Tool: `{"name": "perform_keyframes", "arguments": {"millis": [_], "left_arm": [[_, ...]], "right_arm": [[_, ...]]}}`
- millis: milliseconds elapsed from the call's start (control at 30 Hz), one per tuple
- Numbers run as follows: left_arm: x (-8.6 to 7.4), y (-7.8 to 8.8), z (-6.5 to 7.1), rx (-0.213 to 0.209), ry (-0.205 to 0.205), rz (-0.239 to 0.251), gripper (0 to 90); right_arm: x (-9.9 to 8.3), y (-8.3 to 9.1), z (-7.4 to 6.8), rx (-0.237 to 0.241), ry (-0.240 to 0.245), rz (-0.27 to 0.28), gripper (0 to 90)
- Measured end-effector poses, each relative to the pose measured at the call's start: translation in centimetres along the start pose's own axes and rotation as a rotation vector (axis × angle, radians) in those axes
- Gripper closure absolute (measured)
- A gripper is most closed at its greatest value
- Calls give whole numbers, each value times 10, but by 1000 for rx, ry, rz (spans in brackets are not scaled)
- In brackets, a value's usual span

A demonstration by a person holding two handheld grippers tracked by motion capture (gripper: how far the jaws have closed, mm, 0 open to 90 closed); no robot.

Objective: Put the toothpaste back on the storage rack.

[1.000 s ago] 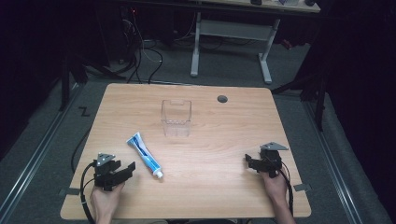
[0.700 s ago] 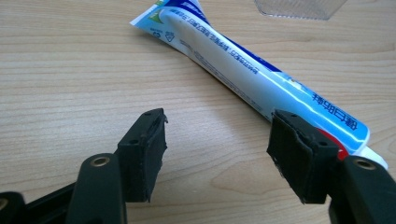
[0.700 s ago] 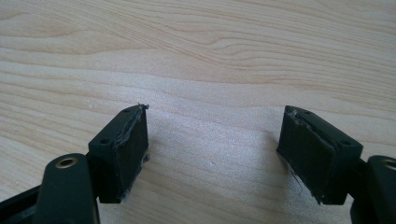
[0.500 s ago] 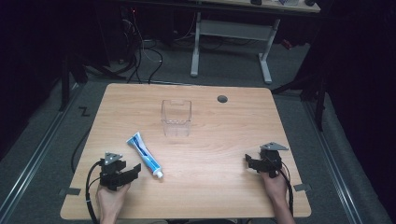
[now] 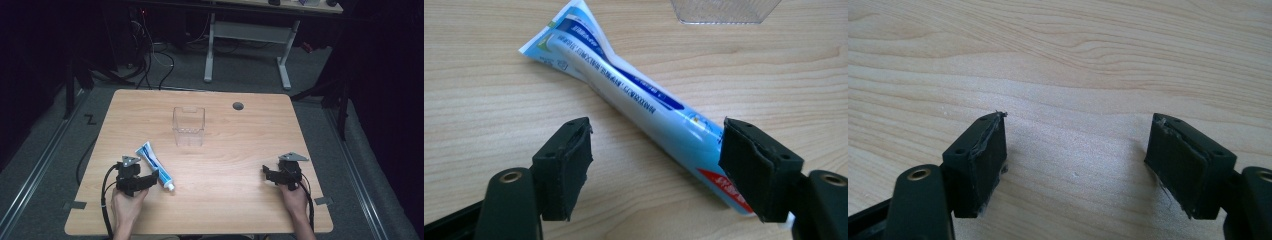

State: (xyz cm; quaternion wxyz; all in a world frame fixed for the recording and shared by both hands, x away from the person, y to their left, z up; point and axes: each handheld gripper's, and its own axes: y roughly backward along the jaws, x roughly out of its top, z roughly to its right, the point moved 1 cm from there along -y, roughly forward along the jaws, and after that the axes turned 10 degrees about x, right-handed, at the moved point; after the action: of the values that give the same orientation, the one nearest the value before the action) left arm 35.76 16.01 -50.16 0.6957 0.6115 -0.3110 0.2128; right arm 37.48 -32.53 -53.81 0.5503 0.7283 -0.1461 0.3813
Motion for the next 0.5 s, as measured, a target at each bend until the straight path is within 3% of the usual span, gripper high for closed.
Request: {"name": "perform_keyframes", "arguments": {"millis": [233,500], "left_arm": [[10,-10,3,1,33,-23,263],[22,-23,9,51,16,-59,241]], "right_arm": [[0,0,0,0,0,0,240],[0,0,0,0,0,0,240]]}}
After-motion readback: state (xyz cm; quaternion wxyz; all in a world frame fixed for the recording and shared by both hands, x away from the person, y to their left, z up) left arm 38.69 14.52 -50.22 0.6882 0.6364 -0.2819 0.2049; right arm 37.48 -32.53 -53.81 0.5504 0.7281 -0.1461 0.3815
